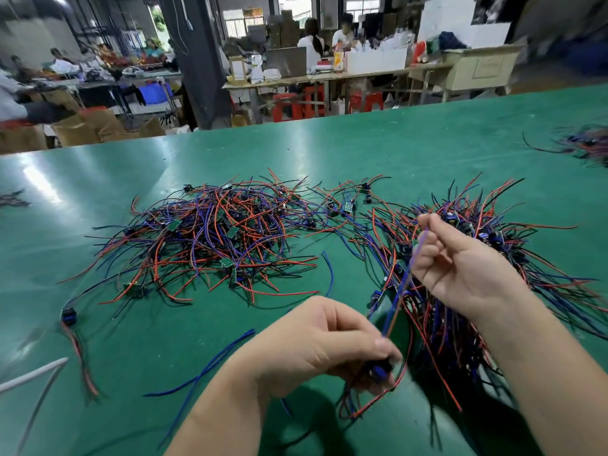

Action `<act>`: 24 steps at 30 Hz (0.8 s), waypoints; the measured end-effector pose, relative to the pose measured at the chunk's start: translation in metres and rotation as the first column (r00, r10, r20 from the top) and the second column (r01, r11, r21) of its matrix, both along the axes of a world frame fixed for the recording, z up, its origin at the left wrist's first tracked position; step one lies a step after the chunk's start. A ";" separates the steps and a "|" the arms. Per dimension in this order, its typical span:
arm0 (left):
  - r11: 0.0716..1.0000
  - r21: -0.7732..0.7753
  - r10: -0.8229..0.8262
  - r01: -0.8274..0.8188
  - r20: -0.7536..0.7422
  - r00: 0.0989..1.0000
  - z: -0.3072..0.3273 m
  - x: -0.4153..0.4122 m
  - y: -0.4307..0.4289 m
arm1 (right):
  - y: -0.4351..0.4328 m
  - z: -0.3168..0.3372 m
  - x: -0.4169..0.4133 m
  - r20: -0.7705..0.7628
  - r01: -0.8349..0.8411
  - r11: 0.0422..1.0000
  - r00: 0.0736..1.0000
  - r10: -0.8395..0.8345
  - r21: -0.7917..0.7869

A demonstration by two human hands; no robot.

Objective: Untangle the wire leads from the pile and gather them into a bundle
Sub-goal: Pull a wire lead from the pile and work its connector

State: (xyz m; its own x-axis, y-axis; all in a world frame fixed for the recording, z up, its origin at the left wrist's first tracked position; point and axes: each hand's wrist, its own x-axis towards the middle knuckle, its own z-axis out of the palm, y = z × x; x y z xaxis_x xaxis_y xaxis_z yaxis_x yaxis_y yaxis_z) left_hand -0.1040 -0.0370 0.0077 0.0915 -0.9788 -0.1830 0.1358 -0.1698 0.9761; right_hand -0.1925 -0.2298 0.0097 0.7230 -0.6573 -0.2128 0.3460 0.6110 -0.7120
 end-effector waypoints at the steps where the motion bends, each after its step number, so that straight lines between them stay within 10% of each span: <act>1: 1.000 -0.012 -0.027 0.027 0.004 1.000 0.000 -0.001 0.000 | -0.004 -0.001 0.000 0.003 0.036 0.999 0.999 -0.036 0.029; 8: 0.913 -0.264 0.200 -0.311 -0.376 0.905 0.007 0.007 -0.003 | 0.017 -0.009 0.008 -0.103 -0.160 0.985 0.983 0.153 -0.065; 13: 0.729 -0.246 0.318 -0.639 -0.705 0.634 0.008 0.021 -0.006 | 0.042 -0.010 0.003 -0.283 -0.551 0.737 0.834 0.474 -0.390; 24: 0.567 -0.129 0.518 -0.814 -0.713 0.473 0.003 0.008 -0.018 | 0.055 -0.012 0.007 0.290 -0.470 0.837 0.790 0.540 -0.280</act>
